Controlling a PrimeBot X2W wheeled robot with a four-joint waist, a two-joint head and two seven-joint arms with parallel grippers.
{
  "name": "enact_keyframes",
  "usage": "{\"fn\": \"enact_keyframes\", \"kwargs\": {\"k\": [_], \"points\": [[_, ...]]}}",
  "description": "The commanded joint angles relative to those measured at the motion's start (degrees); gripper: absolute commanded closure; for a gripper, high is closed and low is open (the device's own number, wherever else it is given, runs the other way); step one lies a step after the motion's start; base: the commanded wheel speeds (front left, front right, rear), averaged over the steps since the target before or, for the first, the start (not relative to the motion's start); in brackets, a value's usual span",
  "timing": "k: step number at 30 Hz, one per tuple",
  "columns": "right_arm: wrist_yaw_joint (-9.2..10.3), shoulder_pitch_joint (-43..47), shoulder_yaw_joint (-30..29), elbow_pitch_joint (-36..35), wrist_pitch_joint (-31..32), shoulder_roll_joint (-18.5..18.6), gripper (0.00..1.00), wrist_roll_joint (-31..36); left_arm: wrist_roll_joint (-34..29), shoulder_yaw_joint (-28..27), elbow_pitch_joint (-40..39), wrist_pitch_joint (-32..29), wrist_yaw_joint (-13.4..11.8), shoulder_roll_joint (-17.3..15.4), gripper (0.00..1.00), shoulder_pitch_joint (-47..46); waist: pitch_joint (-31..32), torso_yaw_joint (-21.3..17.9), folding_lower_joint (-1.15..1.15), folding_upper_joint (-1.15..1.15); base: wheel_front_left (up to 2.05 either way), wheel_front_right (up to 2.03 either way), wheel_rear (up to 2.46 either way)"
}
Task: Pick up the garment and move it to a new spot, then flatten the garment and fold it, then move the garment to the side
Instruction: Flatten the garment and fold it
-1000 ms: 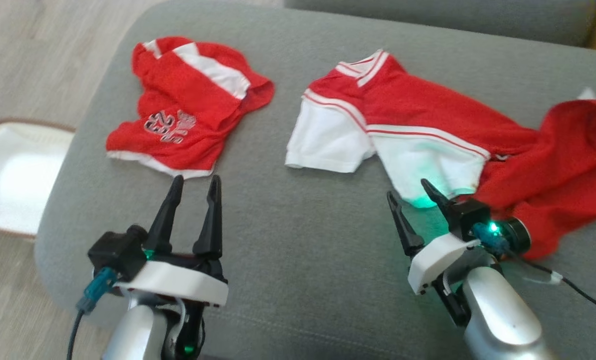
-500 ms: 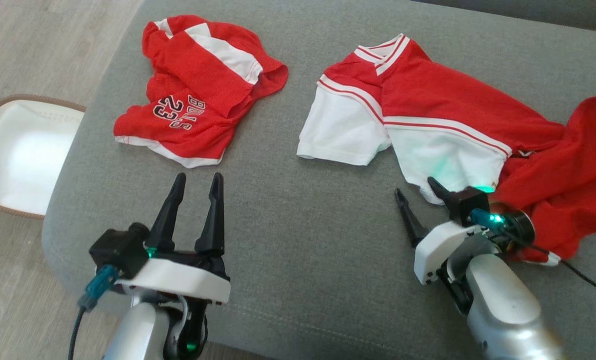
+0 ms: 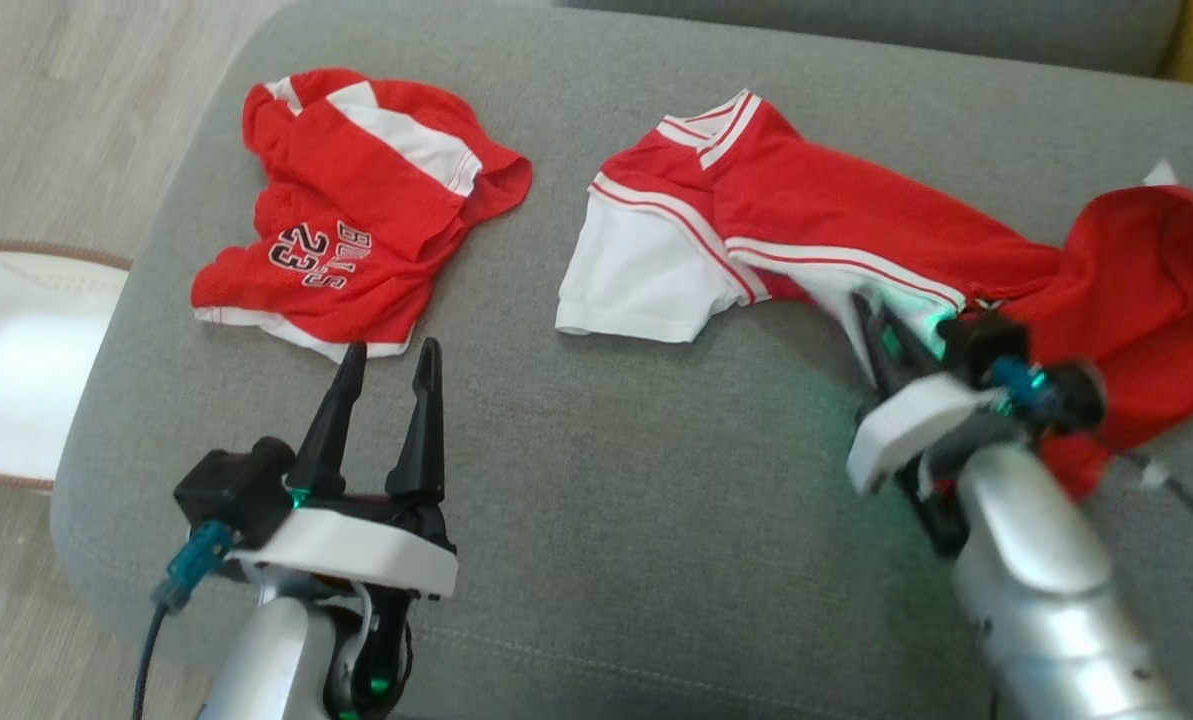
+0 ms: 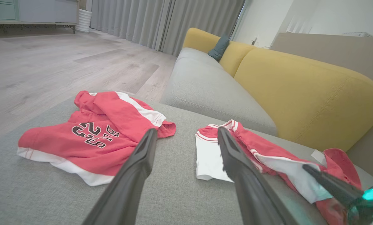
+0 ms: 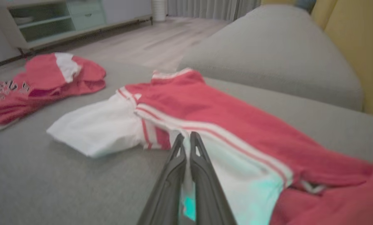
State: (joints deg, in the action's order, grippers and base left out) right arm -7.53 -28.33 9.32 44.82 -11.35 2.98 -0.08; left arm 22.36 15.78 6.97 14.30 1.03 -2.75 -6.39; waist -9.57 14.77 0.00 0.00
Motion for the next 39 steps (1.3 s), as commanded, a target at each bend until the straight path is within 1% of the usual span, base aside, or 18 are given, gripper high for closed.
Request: {"fn": "enact_keyframes", "kwargs": {"k": [1,5,9,12,14,17,20,21,22,25,27,33,39], "points": [[0.04,-3.7,0.0,-2.7,-0.3,0.1,1.0,0.3,0.2,-2.1,-1.8,0.7,0.2,-0.1,0.0,-1.4,0.7,-0.3,0.0,0.0,0.0,0.0,0.0],[0.04,-7.7,-3.0,-5.7,2.3,3.4,1.0,1.2,0.8,-1.3,-1.9,0.7,0.0,-0.1,0.0,-1.0,1.3,-0.1,0.0,0.0,0.0,0.0,0.0],[0.04,-14.4,-3.5,-7.7,6.9,9.3,1.0,1.5,2.1,-0.3,-2.8,0.7,-0.1,-0.1,0.0,-1.5,-0.5,0.8,0.0,0.0,0.0,0.0,0.0],[0.04,-20.8,-2.0,-7.9,9.9,14.8,1.0,1.8,3.2,0.4,-3.7,0.7,-0.1,-0.1,0.0,-2.6,-3.1,1.9,0.0,0.0,0.0,0.0,0.0],[0.04,-25.7,0.1,-7.2,11.6,18.6,1.0,2.0,3.5,1.0,-3.9,0.7,-0.1,-0.1,0.0,-3.4,-5.4,2.7,0.0,0.0,0.0,0.0,0.0],[0.04,-33.2,2.8,-4.6,12.7,24.2,1.0,2.7,3.9,2.4,-3.8,0.7,0.2,-0.1,0.0,-5.1,-8.5,4.3,0.0,0.0,0.0,0.0,0.0],[0.04,-40.2,3.9,-1.4,12.8,29.0,1.0,4.5,4.7,3.6,-4.2,0.7,0.1,-0.1,0.0,-6.6,-11.1,6.1,0.0,0.0,0.0,0.0,0.0],[0.04,-42.2,4.1,-0.3,12.4,30.1,0.74,5.6,5.0,3.8,-4.3,0.7,-0.1,-0.1,0.0,-7.1,-11.7,6.5,0.0,0.0,0.0,0.0,0.0],[0.04,-43.8,4.0,1.0,12.1,31.0,0.0,6.8,5.2,4.1,-4.3,0.7,-0.2,-0.1,0.0,-7.3,-12.1,6.8,0.0,0.0,0.0,0.0,0.0],[0.04,-47.2,1.7,5.4,12.0,31.1,0.0,8.4,5.4,4.5,-4.1,0.7,-0.3,-0.1,0.0,-7.8,-12.7,7.1,0.0,0.0,0.0,0.0,0.0],[0.04,-48.1,0.3,7.8,10.2,29.9,0.0,8.8,5.4,4.3,-3.8,0.7,-0.4,-0.1,0.0,-8.0,-12.4,6.8,0.0,0.0,0.0,0.0,0.0],[0.04,-45.4,-1.7,12.6,4.8,24.1,0.0,8.8,4.4,2.2,-3.3,0.7,-0.5,-0.1,0.0,-8.0,-9.4,3.3,0.0,0.0,0.0,0.0,0.0],[0.04,-39.4,-2.7,13.8,-1.5,16.9,0.0,6.8,3.1,-1.1,-3.0,0.7,-0.2,-0.1,0.0,-7.2,-4.7,-2.3,0.0,0.0,0.0,0.0,0.0]]}}
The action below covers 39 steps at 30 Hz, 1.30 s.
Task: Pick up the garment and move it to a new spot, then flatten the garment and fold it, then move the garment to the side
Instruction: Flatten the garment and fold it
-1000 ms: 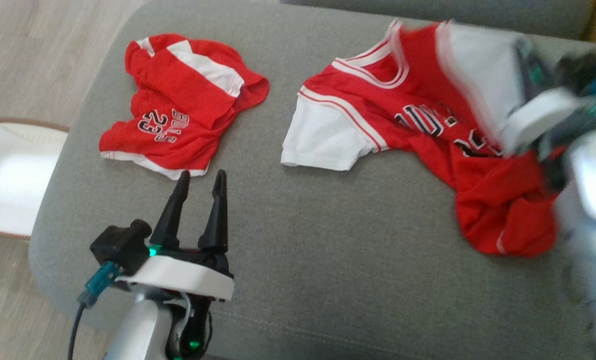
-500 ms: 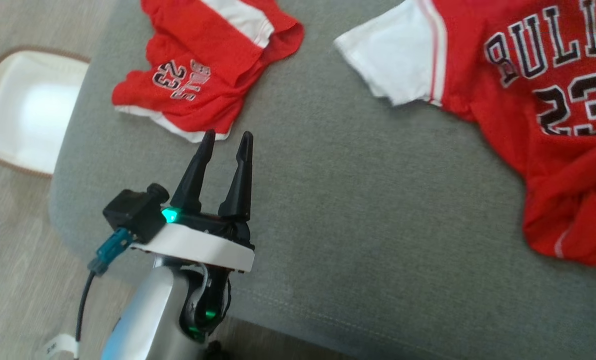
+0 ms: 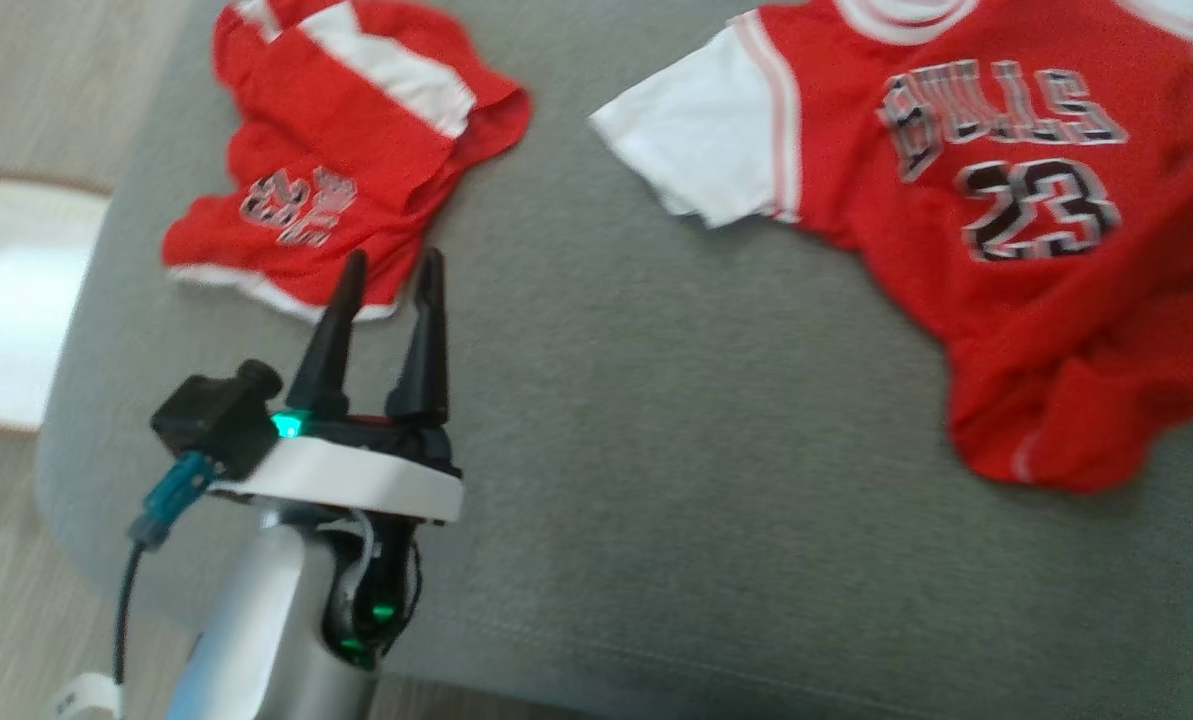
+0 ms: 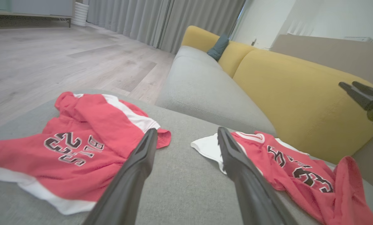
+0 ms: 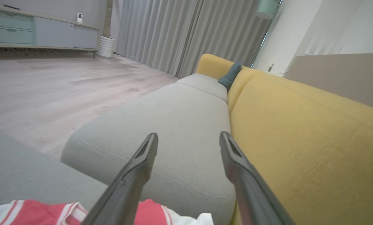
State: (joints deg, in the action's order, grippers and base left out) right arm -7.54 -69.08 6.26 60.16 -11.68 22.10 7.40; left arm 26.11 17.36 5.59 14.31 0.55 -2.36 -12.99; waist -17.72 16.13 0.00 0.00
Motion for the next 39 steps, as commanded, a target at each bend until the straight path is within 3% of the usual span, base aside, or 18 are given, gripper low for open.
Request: {"fn": "enact_keyframes", "kwargs": {"k": [1,9,19,22,28,39], "points": [[0.05,2.7,0.4,-1.7,-1.7,-3.4,0.0,-1.2,-0.9,-3.2,-1.6,0.7,0.4,-0.5,0.0,-0.3,4.3,-4.6,0.0,0.0,0.0,0.0,0.0],[0.05,14.7,-0.1,-7.5,-3.2,-10.8,0.0,-6.2,-2.0,-6.9,-1.1,0.7,1.2,-0.5,0.0,2.0,10.4,-11.0,0.0,0.0,0.0,0.0,0.0],[0.05,40.9,-1.7,-25.3,-3.3,-17.9,0.0,-10.2,-2.3,-9.2,-1.3,0.7,1.0,-0.5,0.0,6.3,15.2,-17.5,0.0,0.0,0.0,0.0,0.0],[0.05,50.2,-2.0,-32.5,-3.0,-18.9,0.0,-10.5,-2.3,-8.9,-1.3,0.7,1.0,-0.5,0.0,7.4,15.8,-18.3,0.0,0.0,0.0,0.0,0.0],[0.05,59.4,-0.6,-40.6,-0.7,-19.2,0.0,-12.8,-2.4,-8.9,-1.2,0.7,1.0,-0.5,0.0,8.3,15.8,-19.1,0.0,0.0,0.0,0.0,0.0],[0.05,60.6,2.8,-44.8,2.7,-19.2,0.0,-13.0,-2.2,-7.5,-0.5,0.7,1.2,-0.5,0.0,7.2,14.4,-16.9,0.0,0.0,0.0,0.0,0.0]]}}
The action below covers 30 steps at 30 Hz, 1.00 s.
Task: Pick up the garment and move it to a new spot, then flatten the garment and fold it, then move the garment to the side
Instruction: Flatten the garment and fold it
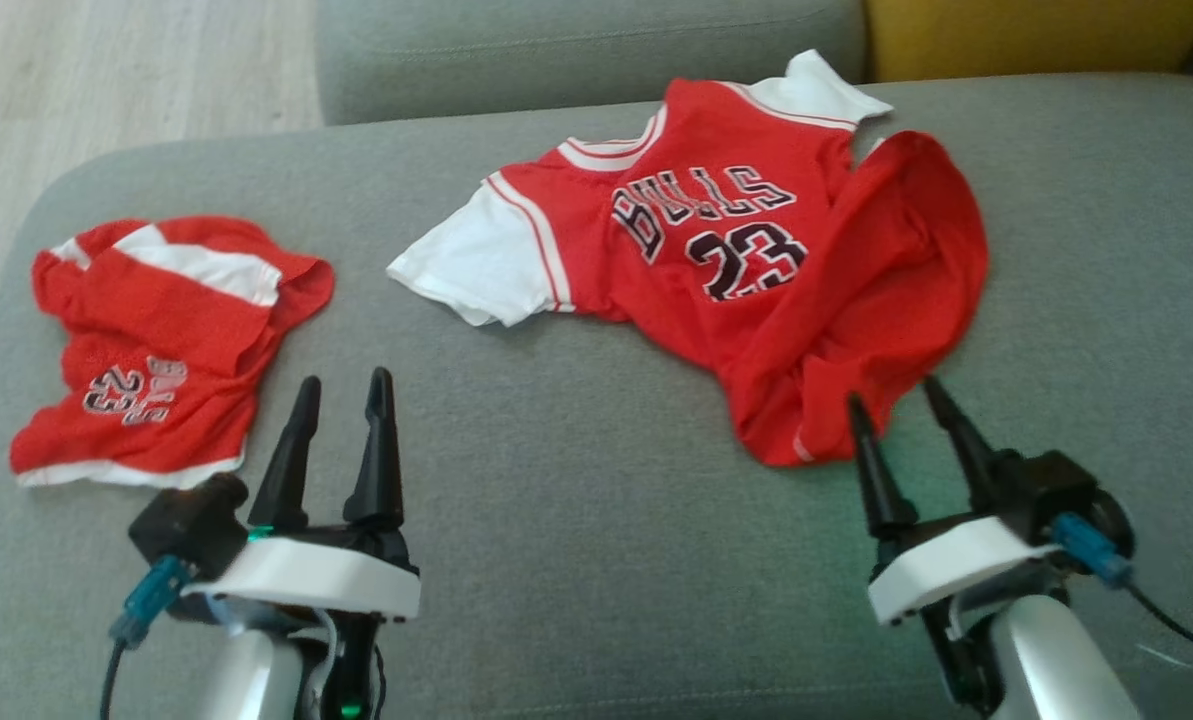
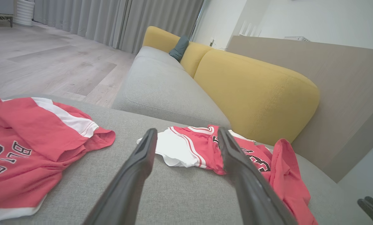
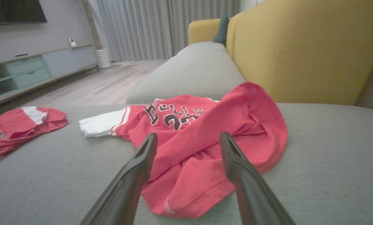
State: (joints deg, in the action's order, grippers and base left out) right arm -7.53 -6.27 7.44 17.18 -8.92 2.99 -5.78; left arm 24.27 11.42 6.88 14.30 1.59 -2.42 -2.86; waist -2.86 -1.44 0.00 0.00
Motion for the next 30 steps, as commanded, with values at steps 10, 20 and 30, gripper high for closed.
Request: {"fn": "enact_keyframes", "kwargs": {"k": [10,20,30], "points": [[0.04,-7.7,3.8,7.3,7.0,-0.1,0.0,0.1,0.6,-0.2,-1.2,0.7,-0.1,-0.5,0.0,-4.0,-2.9,6.4,0.0,0.0,0.0,0.0,0.0],[0.04,-13.0,2.3,18.1,8.1,-0.1,0.0,5.6,1.2,0.6,-1.2,0.7,-0.4,-0.5,0.0,-4.7,-4.6,10.4,0.0,0.0,0.0,0.0,0.0],[0.04,-16.7,11.5,19.6,2.7,-0.1,1.0,-1.9,0.7,0.1,-0.5,0.7,-0.4,-0.5,0.0,-4.8,-3.7,9.6,0.0,0.0,0.0,0.0,0.0]]}}
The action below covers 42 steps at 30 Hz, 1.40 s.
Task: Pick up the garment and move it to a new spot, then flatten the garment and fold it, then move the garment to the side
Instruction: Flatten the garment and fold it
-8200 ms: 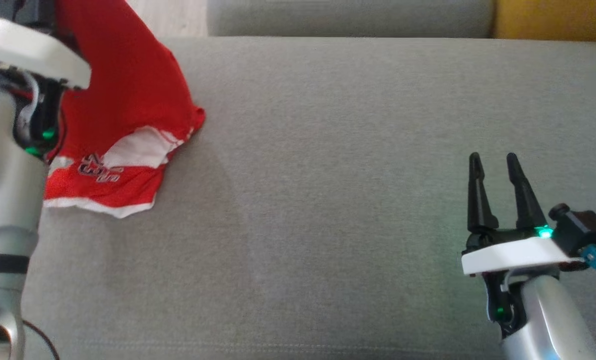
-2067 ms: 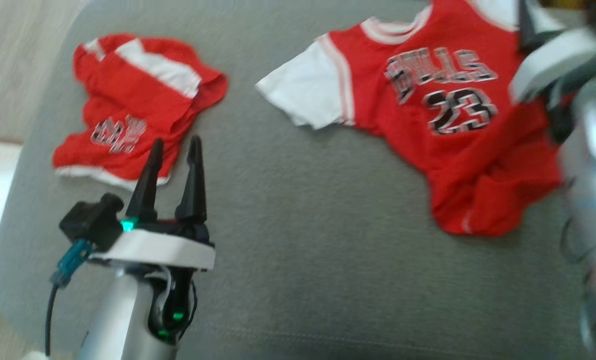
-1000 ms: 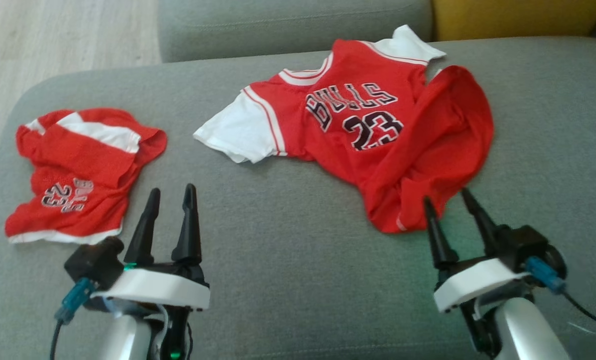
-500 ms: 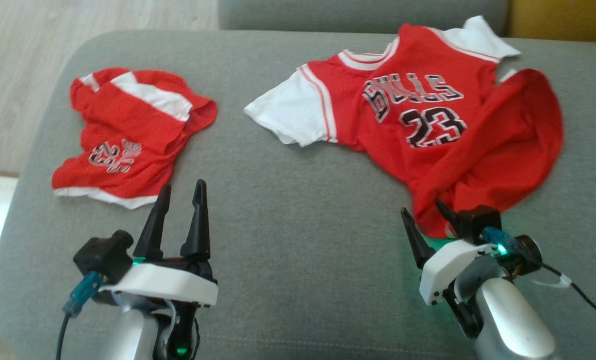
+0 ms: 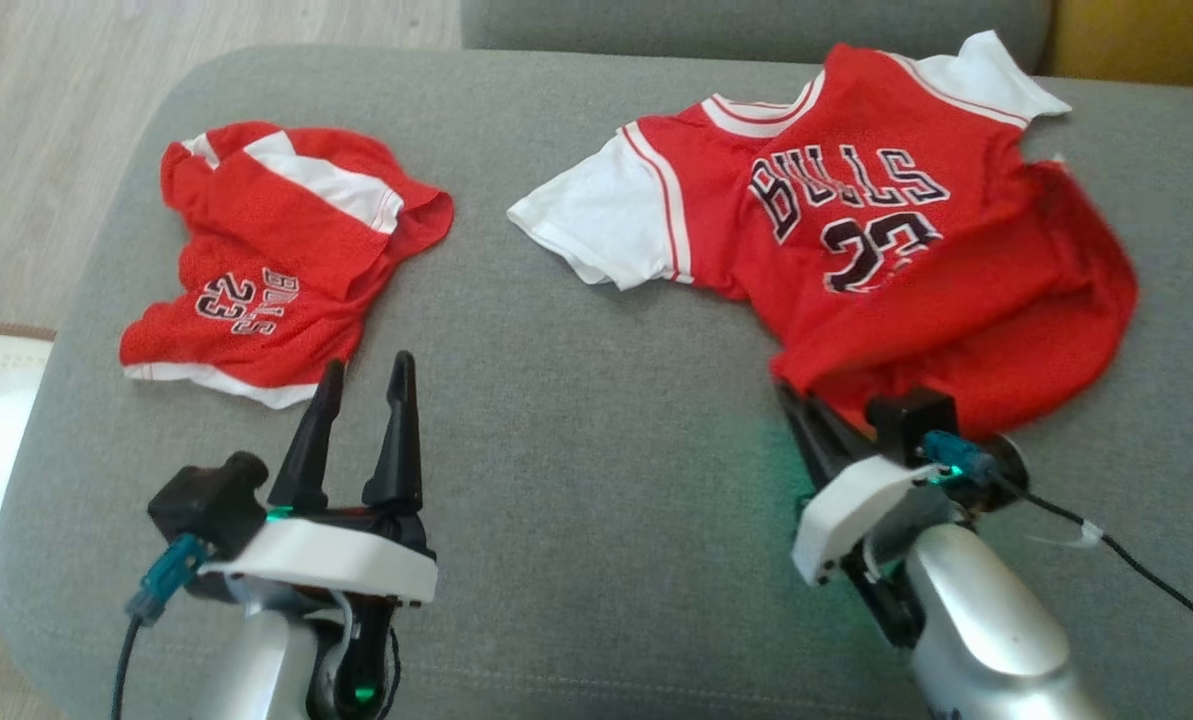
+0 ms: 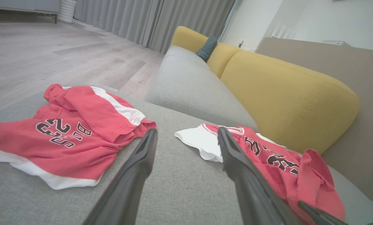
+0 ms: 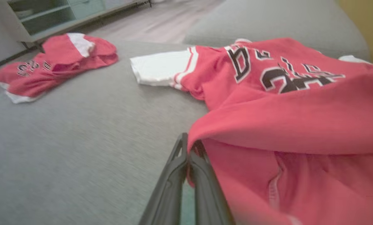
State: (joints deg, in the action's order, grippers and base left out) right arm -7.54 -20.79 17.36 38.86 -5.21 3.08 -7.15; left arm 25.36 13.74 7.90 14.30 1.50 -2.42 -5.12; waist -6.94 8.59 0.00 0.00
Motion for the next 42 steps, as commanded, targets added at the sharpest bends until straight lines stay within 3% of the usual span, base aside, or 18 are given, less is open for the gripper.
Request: {"fn": "enact_keyframes", "kwargs": {"k": [1,7,18,26,32,33,34,35,38,42], "points": [[0.05,-2.3,2.9,-2.9,-1.6,-0.2,1.0,-1.8,-0.4,-2.4,-1.5,0.7,-0.3,-0.5,0.0,-2.4,0.8,-0.7,0.0,0.0,0.0,0.0,0.0],[0.05,-1.4,3.3,-6.2,-2.5,-0.2,1.0,-5.9,-0.8,-3.4,-1.6,0.7,-0.2,-0.5,0.0,-0.9,2.8,-4.0,0.0,0.0,0.0,0.0,0.0],[0.05,5.7,-13.2,-7.8,-2.5,-0.2,1.0,-6.6,-1.0,-3.3,-1.7,0.7,0.1,-0.5,0.0,0.5,4.0,-9.9,0.0,0.0,0.0,0.0,0.0],[0.05,0.9,-17.6,-5.3,-0.5,0.0,1.0,-1.1,-1.1,-2.2,-1.3,0.7,0.4,-0.5,0.0,-0.4,3.4,-9.7,0.0,0.0,0.0,0.0,0.0],[0.05,-5.0,-18.0,-0.3,0.3,3.4,1.0,4.5,-0.9,-1.1,-1.1,0.7,0.4,-0.5,0.0,-1.1,2.6,-7.3,0.0,0.0,0.0,0.0,0.0],[0.05,-5.8,-18.2,1.0,0.2,4.5,0.88,6.1,-0.9,-1.0,-1.0,0.7,0.4,-0.5,0.0,-1.1,2.5,-6.9,0.0,0.0,0.0,0.0,0.0],[0.05,-6.4,-18.9,2.5,0.5,5.5,0.21,7.9,-0.8,-1.0,-1.0,0.7,0.4,-0.5,0.0,-1.1,2.5,-6.7,0.0,0.0,0.0,0.0,0.0],[0.05,-7.0,-20.2,4.1,1.1,6.2,0.0,9.5,-0.8,-1.0,-1.0,0.7,0.3,-0.5,0.0,-1.1,2.5,-6.4,0.0,0.0,0.0,0.0,0.0],[0.05,-8.1,-25.9,6.5,1.7,7.0,0.0,15.4,-0.7,-1.1,-1.1,0.7,0.3,-0.5,0.0,-1.0,2.5,-6.2,0.0,0.0,0.0,0.0,0.0],[0.05,-7.8,-32.0,6.4,-0.1,4.1,0.0,20.4,-0.7,-1.7,-1.2,0.7,0.0,-0.5,0.0,-0.7,2.7,-7.1,0.0,0.0,0.0,0.0,0.0]]}}
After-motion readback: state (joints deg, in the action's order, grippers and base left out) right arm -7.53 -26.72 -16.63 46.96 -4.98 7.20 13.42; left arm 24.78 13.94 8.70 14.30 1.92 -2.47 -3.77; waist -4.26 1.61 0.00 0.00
